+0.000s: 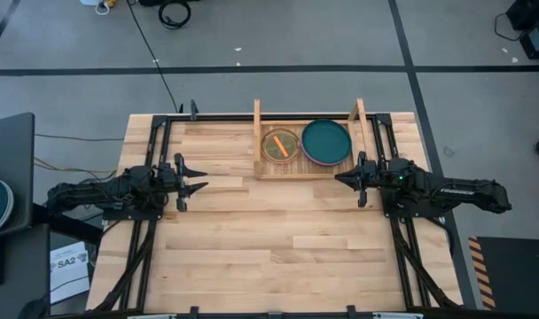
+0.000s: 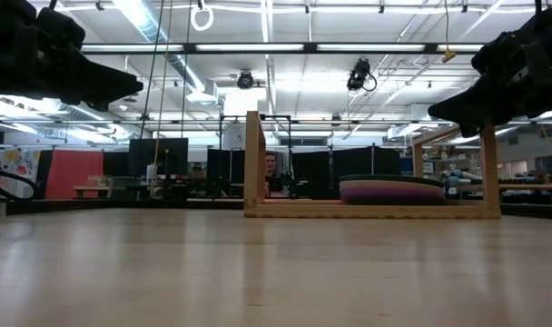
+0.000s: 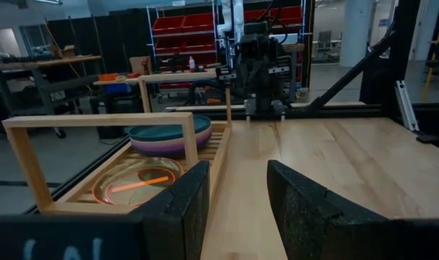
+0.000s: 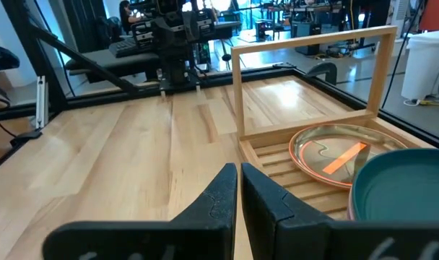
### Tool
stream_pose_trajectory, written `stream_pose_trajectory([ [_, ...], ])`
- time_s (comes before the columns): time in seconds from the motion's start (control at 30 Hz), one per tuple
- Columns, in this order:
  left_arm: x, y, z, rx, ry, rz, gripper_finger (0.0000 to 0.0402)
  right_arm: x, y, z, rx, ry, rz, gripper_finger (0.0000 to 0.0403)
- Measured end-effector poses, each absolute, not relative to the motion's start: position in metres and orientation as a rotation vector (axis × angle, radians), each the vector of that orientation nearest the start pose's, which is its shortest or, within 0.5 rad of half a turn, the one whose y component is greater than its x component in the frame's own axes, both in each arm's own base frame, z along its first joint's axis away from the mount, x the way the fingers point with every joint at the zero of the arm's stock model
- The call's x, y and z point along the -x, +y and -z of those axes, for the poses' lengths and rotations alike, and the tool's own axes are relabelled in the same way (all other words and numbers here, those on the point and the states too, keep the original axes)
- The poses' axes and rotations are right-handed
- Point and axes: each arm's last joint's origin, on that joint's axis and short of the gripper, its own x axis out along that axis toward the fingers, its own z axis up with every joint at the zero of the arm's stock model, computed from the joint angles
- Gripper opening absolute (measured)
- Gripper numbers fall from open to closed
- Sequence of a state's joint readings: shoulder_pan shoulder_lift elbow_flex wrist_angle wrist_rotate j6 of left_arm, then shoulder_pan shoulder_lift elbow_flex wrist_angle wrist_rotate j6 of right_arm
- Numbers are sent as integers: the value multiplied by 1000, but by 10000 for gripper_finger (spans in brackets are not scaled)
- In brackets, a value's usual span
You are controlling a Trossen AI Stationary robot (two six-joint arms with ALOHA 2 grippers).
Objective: Place and stack plates onto a shelf
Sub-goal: Return to Home Position
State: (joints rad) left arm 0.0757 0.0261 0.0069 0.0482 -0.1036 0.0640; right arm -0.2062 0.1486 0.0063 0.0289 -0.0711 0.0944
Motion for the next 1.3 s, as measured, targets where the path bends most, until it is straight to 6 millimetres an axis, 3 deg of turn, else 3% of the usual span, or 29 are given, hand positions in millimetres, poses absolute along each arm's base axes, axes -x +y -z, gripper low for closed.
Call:
stream_pose_trajectory([
  [1.3,-98,10,-170,-62,-45,-180,146,-96,-18,-170,-87,-61,129,26],
])
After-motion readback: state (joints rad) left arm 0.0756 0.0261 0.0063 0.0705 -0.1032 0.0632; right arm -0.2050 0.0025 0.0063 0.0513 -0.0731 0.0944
